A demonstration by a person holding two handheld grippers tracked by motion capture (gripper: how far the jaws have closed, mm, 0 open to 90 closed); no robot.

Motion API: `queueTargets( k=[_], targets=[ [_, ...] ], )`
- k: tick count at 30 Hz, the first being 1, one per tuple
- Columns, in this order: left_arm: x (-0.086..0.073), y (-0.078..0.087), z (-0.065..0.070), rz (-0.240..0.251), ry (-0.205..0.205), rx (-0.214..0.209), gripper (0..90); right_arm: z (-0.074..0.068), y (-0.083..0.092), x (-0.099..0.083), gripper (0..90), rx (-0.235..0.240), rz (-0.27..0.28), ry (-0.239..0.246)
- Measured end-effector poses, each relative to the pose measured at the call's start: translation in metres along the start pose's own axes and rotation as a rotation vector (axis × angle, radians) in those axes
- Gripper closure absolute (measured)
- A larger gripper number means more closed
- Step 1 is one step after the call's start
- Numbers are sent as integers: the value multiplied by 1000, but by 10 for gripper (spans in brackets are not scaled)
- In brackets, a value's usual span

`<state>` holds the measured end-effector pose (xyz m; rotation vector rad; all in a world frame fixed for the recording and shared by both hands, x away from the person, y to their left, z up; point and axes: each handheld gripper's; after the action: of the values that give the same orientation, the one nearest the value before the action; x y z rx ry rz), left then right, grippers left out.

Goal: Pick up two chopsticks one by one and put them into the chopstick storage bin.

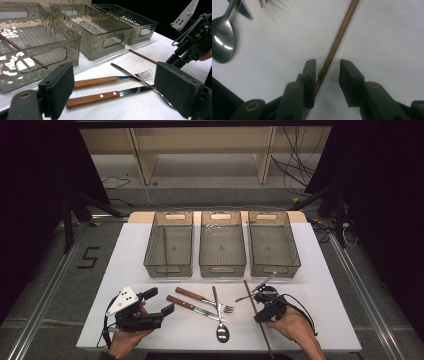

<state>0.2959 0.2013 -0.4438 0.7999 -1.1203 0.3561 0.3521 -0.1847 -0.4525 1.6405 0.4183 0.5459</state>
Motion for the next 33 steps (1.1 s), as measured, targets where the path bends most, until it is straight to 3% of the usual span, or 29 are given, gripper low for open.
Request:
queueTargets(
  k=[11, 23, 33],
  targets=[
    [0, 0, 0, 0, -1, 0, 160, -4, -3, 4, 751, -64, -34, 44],
    [0, -1, 0, -2, -4, 1, 160, 5, -3, 9, 836, -22, -72, 9],
    [0, -1, 1, -4, -3, -1, 161, 6, -3, 11, 855, -28, -79, 36]
  ],
)
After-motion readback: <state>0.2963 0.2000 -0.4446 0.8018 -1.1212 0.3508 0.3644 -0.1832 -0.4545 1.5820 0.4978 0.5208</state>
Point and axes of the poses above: each handheld gripper's, and its own axes: y roughly backward along the jaws, x roughly out of its top, z roughly to its right, and after that the axes turned 5 degrees about -z, right-handed
